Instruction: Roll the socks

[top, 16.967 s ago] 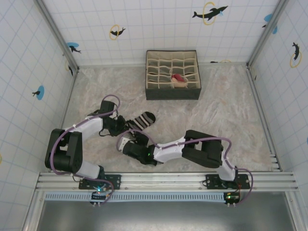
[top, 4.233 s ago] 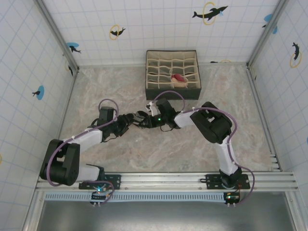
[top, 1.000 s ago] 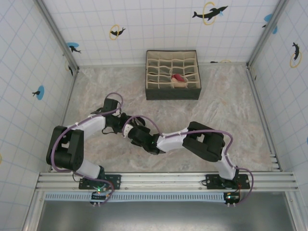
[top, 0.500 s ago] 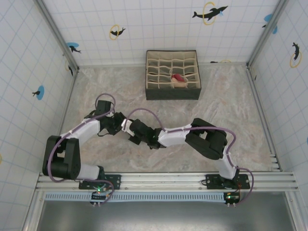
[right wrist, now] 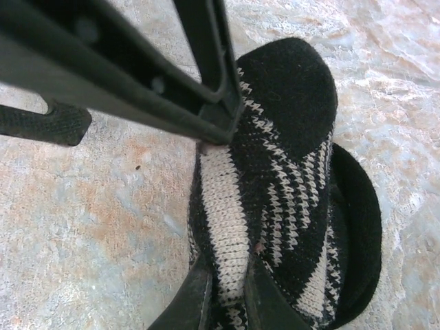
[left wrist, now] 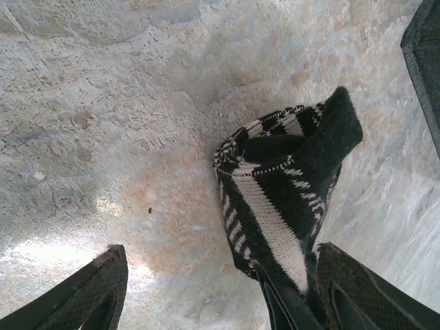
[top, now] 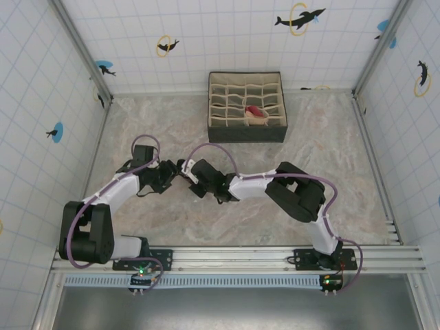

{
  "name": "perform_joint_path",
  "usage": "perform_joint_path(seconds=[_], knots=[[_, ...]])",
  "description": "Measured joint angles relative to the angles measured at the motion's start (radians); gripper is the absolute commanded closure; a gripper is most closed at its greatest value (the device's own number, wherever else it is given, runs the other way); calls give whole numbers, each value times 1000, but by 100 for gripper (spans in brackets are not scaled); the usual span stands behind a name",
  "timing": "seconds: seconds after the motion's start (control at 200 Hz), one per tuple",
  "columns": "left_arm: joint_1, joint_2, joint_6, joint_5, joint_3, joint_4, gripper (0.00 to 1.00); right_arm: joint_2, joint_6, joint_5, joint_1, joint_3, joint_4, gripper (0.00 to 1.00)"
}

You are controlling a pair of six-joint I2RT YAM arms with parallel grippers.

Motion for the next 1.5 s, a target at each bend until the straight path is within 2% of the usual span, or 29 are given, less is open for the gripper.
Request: perform_joint_path(seconds=[0.155, 0.53, 0.761, 1.096, 1.276, 1.501], knots=[[3, -7, 2, 1, 0, 1, 28, 1, 39, -120, -47, 15, -19, 100], [3, -8, -8, 71, -55, 99, 32, 58, 262, -600, -220, 89, -73, 100], [-12, 10, -35, 95, -79, 205, 33, 86, 433, -779, -282, 88, -49, 100], [-63, 117, -73, 90, -82, 336, 36, 100, 688, -906, -335, 20, 83, 100], [-64, 173, -93, 88, -81, 396, 36, 100, 812, -914, -341, -26, 177, 100], [-87, 209, -105, 84, -69, 451, 37, 95, 892, -888, -341, -58, 233, 100]])
